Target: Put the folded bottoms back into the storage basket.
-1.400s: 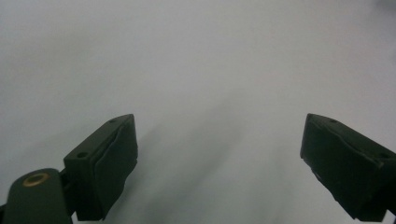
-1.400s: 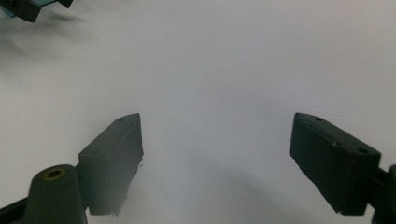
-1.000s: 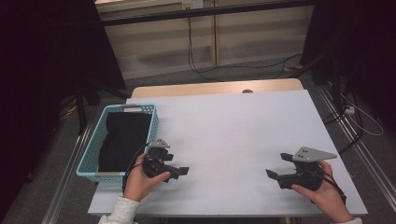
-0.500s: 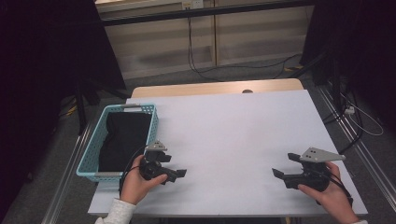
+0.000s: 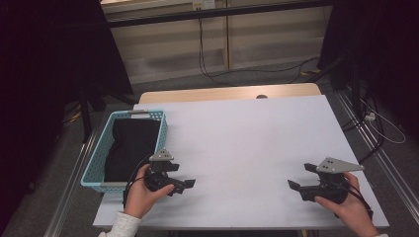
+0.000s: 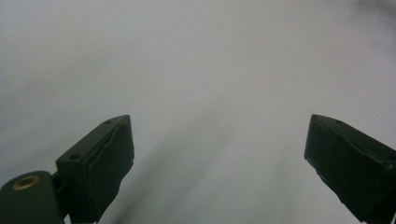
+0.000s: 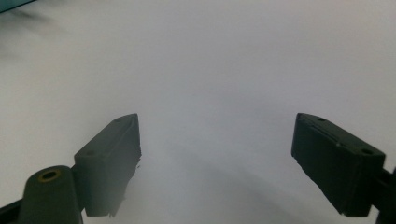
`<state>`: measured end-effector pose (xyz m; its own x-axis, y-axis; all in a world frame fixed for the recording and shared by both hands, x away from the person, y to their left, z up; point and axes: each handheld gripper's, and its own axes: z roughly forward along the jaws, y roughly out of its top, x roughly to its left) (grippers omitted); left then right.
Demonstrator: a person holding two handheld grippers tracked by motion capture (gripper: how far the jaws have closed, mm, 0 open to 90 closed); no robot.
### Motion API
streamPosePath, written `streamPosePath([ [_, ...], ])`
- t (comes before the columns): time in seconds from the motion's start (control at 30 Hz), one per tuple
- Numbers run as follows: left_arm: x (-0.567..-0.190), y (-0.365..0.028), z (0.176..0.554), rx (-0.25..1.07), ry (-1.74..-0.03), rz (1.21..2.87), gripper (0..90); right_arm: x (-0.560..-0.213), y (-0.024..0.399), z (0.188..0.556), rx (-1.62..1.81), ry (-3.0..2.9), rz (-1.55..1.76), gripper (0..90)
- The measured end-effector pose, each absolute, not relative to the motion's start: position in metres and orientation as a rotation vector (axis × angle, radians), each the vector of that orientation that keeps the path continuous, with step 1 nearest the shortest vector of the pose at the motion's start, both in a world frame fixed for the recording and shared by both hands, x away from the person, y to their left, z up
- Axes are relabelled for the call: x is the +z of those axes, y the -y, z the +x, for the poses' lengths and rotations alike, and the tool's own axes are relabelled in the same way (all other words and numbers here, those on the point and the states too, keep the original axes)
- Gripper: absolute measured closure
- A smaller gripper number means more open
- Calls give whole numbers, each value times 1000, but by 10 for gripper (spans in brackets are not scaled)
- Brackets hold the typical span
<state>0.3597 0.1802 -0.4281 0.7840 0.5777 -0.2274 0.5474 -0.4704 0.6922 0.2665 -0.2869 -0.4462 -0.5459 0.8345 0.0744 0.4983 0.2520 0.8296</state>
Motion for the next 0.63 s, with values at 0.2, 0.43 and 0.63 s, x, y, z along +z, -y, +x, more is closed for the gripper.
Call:
streamPosePath([
  [0.2, -427, -177, 359, 44, -821, 2165, 83, -447, 287, 267, 1203, -2154, 1215, 151],
  [0.43, -430, -175, 360, 37, -825, 2175, 83, -448, 286, 267, 1197, -2164, 1210, 151],
  [0.63, -428, -175, 362, 36, -833, 2169, 83, -451, 286, 268, 1213, -2163, 1208, 149],
])
